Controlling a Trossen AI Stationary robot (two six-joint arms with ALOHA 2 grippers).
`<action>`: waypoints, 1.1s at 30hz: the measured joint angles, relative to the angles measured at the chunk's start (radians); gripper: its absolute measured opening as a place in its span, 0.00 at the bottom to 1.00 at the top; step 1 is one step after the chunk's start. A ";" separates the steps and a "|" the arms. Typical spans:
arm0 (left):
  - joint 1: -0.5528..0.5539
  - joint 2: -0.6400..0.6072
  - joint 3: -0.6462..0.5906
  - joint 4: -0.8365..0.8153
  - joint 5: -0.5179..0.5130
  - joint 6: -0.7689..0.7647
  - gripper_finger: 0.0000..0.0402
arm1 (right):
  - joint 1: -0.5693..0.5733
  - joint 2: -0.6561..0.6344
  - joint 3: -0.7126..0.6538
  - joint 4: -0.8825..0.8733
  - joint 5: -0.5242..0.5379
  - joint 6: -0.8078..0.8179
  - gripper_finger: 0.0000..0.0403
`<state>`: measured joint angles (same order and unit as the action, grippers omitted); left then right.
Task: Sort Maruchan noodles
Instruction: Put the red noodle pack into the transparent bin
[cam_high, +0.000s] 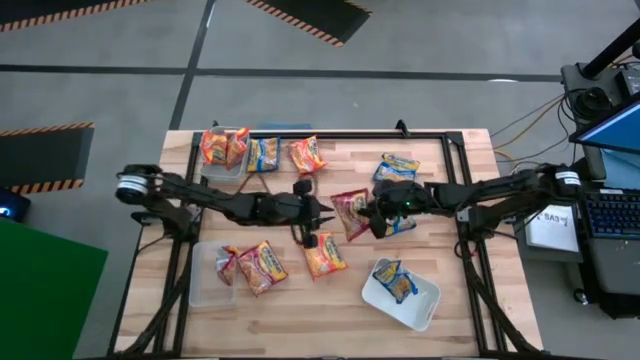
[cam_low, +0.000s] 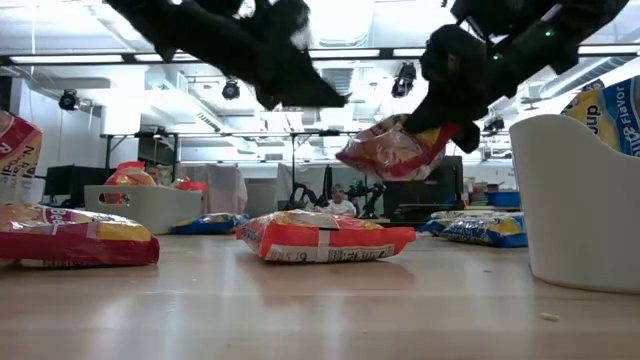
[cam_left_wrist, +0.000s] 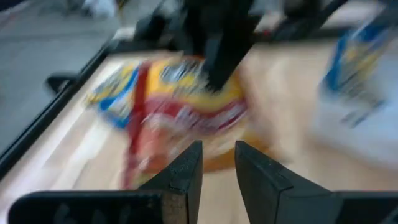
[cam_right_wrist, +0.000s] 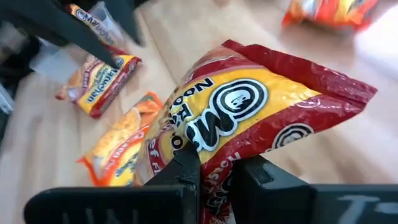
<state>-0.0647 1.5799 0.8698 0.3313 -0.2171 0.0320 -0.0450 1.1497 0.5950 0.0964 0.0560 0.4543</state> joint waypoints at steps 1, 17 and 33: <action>0.000 -0.016 -0.026 0.071 0.029 -0.011 0.19 | 0.014 -0.007 -0.010 0.010 0.028 -0.025 0.10; 0.003 -0.044 -0.272 0.613 0.067 -0.281 0.33 | 0.157 0.021 -0.148 0.471 0.180 -0.452 0.10; 0.004 0.085 -0.290 0.761 -0.024 -0.281 0.59 | 0.156 0.029 -0.143 0.630 0.183 -0.656 0.10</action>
<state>-0.0611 1.6652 0.5797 1.0926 -0.2415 -0.2489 0.1112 1.1786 0.4515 0.7262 0.2393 -0.2018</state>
